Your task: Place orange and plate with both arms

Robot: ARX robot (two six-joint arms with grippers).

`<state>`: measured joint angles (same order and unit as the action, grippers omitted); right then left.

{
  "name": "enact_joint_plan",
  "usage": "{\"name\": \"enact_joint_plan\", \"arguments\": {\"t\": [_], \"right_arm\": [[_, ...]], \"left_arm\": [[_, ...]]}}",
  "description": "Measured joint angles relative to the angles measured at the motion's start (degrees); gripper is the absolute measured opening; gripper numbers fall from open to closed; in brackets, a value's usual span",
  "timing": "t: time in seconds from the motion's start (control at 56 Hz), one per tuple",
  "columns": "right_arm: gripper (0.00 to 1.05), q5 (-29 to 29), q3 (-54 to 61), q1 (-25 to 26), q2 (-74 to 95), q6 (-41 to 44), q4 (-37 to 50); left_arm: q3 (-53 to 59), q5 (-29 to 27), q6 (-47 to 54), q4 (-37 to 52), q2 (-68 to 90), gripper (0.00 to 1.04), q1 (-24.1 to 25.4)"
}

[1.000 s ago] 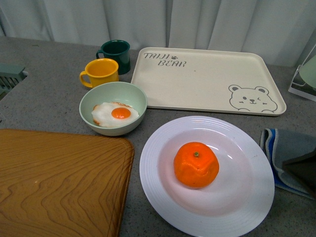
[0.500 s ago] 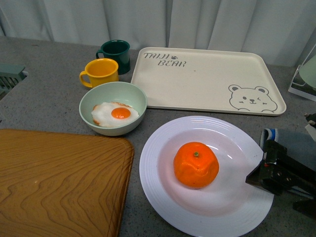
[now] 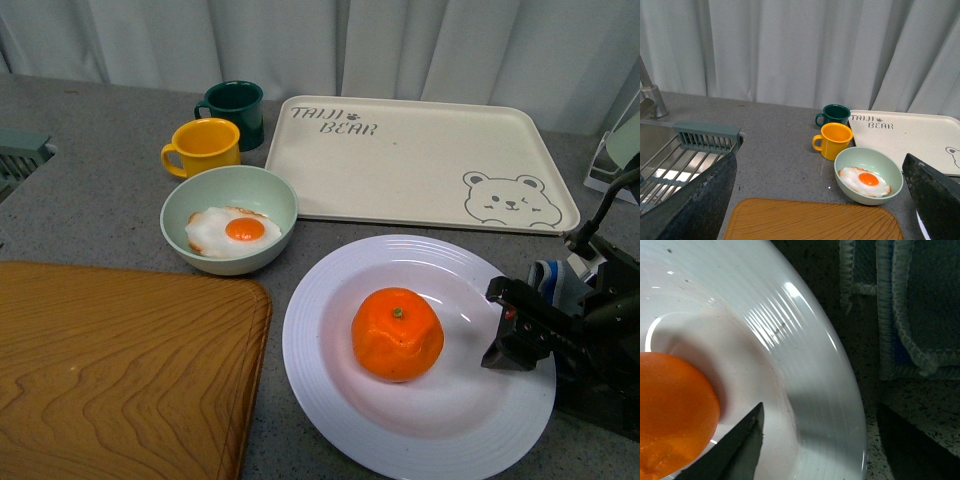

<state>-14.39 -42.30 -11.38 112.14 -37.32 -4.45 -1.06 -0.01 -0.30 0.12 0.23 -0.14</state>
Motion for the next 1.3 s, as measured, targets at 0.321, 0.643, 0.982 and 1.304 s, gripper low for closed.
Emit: {"name": "enact_joint_plan", "arguments": {"t": [0.321, 0.643, 0.982, 1.304], "right_arm": [[0.18, -4.9, 1.09, 1.68, -1.99, -1.01, 1.07], [0.07, -10.47, 12.22, 4.07, -6.38, -8.04, 20.7], [0.02, -13.86, 19.69, 7.67, -4.76, -16.02, 44.3], [0.01, -15.93, 21.9, 11.3, -9.55, -18.14, 52.94]], "left_arm": [[0.0, 0.0, 0.0, 0.0, 0.0, 0.98, 0.0], [0.0, 0.0, 0.0, 0.0, 0.0, 0.98, 0.0], [0.0, 0.0, 0.0, 0.0, 0.0, 0.98, 0.0], [0.0, 0.0, 0.0, 0.0, 0.0, 0.98, 0.0]]}}
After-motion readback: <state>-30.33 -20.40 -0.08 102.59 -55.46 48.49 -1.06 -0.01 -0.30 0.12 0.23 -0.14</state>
